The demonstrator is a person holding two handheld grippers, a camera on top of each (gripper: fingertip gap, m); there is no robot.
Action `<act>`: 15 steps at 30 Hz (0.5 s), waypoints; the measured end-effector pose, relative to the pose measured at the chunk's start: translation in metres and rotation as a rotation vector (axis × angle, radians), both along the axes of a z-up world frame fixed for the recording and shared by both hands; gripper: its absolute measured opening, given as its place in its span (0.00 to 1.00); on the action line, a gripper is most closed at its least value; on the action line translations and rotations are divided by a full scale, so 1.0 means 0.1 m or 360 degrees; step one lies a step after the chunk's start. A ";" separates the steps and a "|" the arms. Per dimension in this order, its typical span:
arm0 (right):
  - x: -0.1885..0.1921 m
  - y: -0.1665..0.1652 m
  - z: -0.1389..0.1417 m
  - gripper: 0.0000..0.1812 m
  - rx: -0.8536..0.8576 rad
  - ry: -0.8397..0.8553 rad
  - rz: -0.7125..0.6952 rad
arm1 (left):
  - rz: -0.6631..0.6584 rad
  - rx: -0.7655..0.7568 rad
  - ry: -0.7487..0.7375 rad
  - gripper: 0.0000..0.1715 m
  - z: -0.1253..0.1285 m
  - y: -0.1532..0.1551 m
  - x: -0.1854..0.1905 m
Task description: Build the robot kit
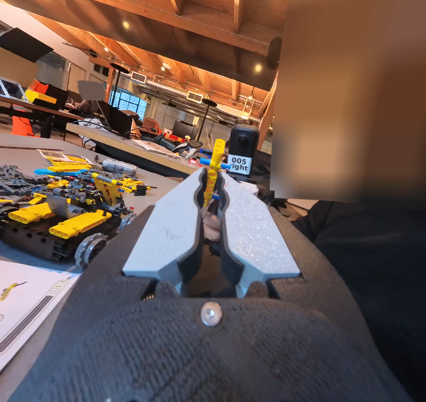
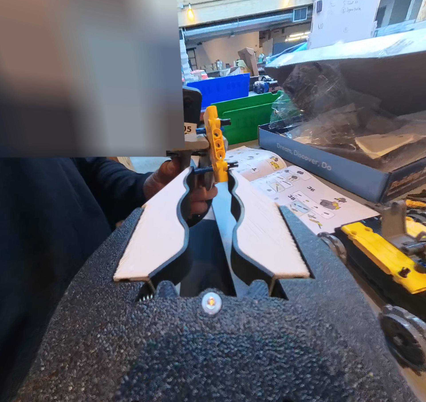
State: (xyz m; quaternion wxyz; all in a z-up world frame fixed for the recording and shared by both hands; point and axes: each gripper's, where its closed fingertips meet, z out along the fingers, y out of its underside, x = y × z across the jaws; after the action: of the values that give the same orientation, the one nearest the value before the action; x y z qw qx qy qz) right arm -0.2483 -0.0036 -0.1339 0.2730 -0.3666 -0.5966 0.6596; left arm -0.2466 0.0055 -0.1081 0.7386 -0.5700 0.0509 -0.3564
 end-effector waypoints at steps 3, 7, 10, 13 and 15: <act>0.00 -0.01 0.00 0.15 0.0089 0.0013 -0.0036 | -0.0061 0.0009 -0.0094 0.04 0.03 -0.01 0.02; 0.02 -0.02 0.07 0.14 0.0143 0.0061 -0.0066 | -0.0127 0.0000 -0.0179 0.04 0.06 -0.03 0.01; 0.01 -0.02 0.10 0.13 0.0272 0.0078 -0.0128 | -0.0207 -0.0011 -0.0312 0.04 0.09 -0.04 -0.01; -0.02 0.01 0.10 0.10 0.0225 0.0038 -0.0122 | -0.0217 -0.0025 -0.0357 0.04 0.08 -0.03 -0.02; -0.03 0.02 0.07 0.10 0.0202 0.0014 -0.0110 | -0.0215 -0.0046 -0.0357 0.04 0.05 -0.02 -0.04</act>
State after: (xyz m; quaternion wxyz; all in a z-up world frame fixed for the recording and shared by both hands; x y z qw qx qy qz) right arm -0.2514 -0.0018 -0.1266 0.3210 -0.3661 -0.6229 0.6124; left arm -0.2505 0.0035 -0.1026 0.7056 -0.5325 0.0013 -0.4675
